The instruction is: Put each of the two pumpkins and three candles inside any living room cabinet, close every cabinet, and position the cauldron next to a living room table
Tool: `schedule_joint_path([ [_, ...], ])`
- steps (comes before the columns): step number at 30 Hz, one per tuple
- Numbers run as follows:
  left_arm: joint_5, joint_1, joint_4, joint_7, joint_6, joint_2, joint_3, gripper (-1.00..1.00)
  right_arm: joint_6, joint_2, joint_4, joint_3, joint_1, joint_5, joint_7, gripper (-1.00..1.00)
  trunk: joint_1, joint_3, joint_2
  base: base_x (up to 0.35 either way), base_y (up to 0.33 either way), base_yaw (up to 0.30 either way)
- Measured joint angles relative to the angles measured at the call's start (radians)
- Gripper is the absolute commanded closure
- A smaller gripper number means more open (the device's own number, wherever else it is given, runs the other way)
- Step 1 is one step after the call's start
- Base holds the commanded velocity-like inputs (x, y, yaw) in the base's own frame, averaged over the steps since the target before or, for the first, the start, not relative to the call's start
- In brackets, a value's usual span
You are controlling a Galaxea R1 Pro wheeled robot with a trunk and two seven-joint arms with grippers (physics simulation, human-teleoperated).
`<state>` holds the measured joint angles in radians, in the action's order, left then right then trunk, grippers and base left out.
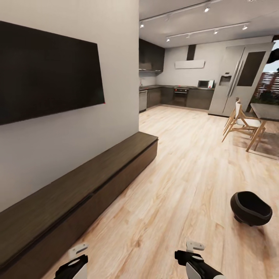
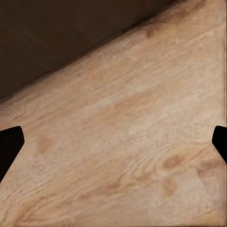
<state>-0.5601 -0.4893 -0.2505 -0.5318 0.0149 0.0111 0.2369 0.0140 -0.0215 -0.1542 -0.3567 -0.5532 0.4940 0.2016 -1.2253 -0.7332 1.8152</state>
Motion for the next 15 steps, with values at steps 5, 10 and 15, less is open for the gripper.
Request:
schedule_joint_path([
  [5, -0.001, 0.0, 0.0, 0.0, 0.0, -0.005, -0.001, -1.0, 0.0, 0.0, 0.0, 0.0, 0.0, 0.0, 0.0, -1.0, 0.019, 0.011, -0.035, 0.0, 0.0, -0.234],
  [10, -0.001, 0.0, 0.0, 0.0, 0.0, -0.007, -0.001, -1.0, 0.001, 0.0, 0.0, 0.0, 0.0, 0.0, 0.0, -1.0, 0.038, 0.022, -0.07, 0.0, 0.0, -0.234],
  [15, 0.0, 0.0, 0.0, 0.001, 0.001, -0.008, -0.002, -1.0, 0.001, -0.001, 0.0, 0.0, 0.0, 0.0, 0.0, -1.0, 0.058, 0.033, -0.105, 0.0, 0.0, -0.234],
])
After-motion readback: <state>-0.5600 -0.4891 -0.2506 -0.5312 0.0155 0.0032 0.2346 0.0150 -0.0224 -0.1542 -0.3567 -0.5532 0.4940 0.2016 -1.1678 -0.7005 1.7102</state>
